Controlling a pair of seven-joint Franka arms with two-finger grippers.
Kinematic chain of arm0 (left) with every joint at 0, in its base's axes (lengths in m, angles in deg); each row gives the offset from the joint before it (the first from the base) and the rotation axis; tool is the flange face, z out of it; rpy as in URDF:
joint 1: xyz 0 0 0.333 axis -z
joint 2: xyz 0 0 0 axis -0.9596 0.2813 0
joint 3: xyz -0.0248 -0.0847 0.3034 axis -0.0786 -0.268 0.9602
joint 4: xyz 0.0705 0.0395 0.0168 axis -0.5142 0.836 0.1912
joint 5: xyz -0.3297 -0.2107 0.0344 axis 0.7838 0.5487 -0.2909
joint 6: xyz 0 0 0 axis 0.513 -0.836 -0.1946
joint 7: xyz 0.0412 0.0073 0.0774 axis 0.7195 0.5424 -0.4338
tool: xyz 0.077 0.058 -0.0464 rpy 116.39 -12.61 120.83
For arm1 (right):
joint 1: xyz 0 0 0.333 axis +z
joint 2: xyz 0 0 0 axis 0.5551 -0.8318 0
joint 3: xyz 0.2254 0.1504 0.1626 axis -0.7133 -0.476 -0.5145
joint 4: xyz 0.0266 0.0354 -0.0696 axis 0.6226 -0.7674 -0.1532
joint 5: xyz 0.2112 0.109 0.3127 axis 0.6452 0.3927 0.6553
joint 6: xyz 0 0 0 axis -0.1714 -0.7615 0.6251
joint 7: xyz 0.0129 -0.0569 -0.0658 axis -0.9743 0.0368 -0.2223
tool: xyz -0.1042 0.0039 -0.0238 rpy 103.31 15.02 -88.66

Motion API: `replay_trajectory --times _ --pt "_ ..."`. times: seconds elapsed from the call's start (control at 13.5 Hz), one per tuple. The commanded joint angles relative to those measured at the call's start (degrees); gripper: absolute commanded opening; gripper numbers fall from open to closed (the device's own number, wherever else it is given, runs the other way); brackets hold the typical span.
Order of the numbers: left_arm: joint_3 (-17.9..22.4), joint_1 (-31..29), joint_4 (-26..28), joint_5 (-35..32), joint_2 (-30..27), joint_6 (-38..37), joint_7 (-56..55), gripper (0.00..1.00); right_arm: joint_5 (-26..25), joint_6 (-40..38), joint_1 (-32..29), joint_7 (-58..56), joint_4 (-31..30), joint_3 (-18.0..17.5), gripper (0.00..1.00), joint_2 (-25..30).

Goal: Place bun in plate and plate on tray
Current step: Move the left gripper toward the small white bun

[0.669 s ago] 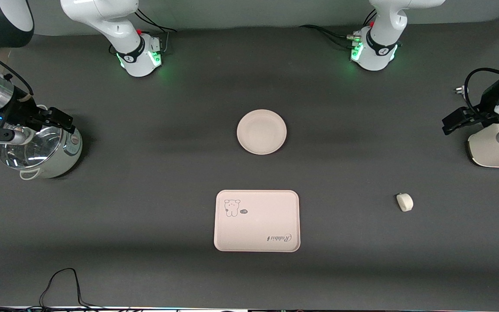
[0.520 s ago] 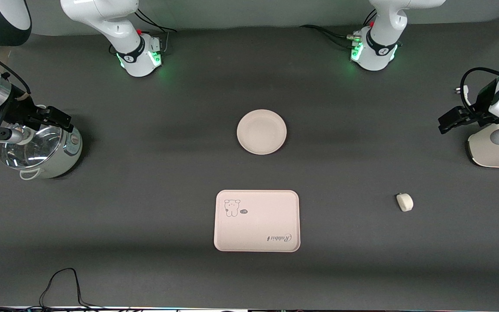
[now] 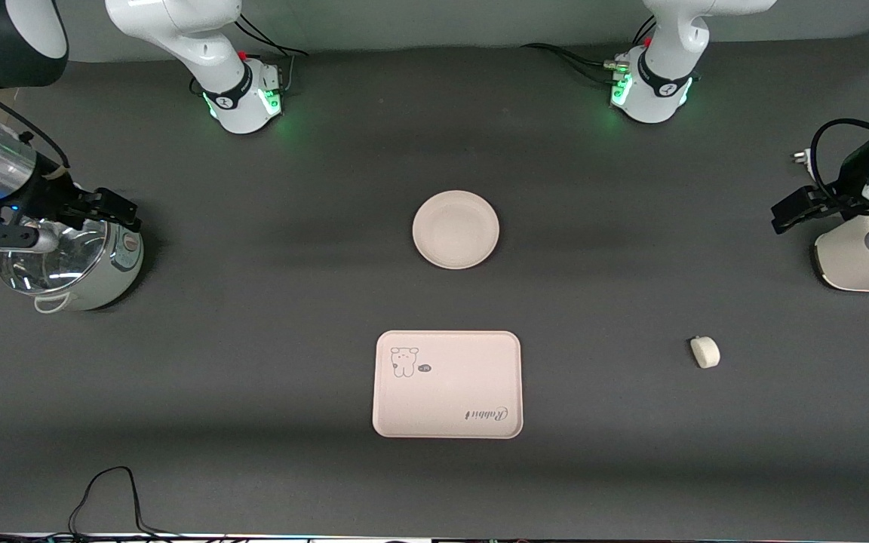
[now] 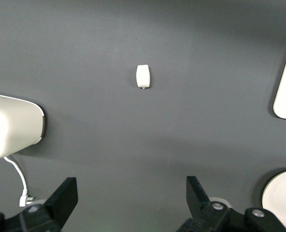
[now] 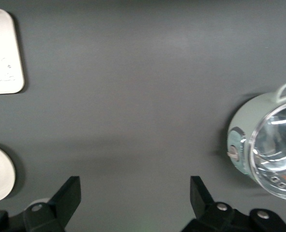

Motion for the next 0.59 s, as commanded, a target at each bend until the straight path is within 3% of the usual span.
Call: replay_trajectory --times 0.0,0.3,0.52 --pt "0.7 1.2 -3.2 -0.7 3.0 -1.3 -0.2 1.00 1.5 1.9 -0.3 -0.4 -0.3 -0.5 1.00 -0.7" --pt "0.9 -0.1 -9.9 0.1 11.8 0.1 0.9 1.00 1.7 2.0 0.0 -0.4 -0.3 -0.6 1.00 -1.2" --pt "0.9 -0.3 -10.5 0.1 18.8 6.3 0.8 1.00 2.6 3.5 0.7 -0.4 -0.7 -0.5 1.00 -2.0"
